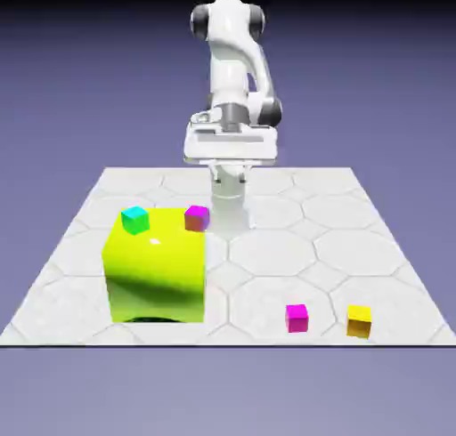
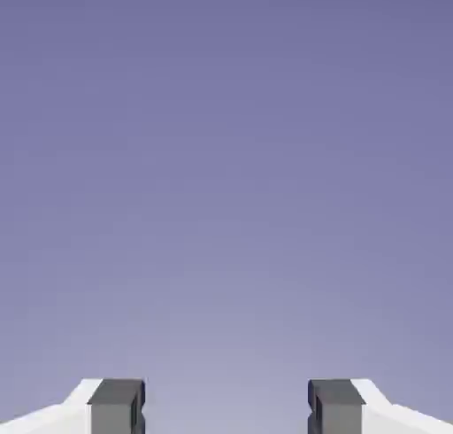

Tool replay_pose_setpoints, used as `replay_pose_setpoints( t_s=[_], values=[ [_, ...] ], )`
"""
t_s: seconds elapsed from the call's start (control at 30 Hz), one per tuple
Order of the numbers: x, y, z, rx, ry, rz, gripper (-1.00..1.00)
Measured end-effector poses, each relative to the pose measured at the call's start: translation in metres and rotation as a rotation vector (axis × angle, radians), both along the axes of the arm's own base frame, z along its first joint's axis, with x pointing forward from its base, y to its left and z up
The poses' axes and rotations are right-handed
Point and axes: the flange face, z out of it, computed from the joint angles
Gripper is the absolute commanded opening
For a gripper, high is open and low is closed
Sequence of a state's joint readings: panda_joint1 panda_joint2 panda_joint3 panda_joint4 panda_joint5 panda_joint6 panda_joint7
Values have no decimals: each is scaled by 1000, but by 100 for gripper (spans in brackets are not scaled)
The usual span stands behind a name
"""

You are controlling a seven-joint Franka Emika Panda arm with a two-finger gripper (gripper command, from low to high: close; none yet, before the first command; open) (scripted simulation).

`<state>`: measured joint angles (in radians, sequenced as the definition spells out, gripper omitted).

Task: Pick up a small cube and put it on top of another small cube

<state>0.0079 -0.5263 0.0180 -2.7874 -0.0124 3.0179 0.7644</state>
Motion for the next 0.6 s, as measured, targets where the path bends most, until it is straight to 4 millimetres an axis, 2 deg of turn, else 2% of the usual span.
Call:
replay_pose_setpoints(
  t_s=[0.3,0.6],
  values=[
    [57,54,-82,-16,297,11,0],
    [86,114,-183,-19,583,13,0]
  ],
)
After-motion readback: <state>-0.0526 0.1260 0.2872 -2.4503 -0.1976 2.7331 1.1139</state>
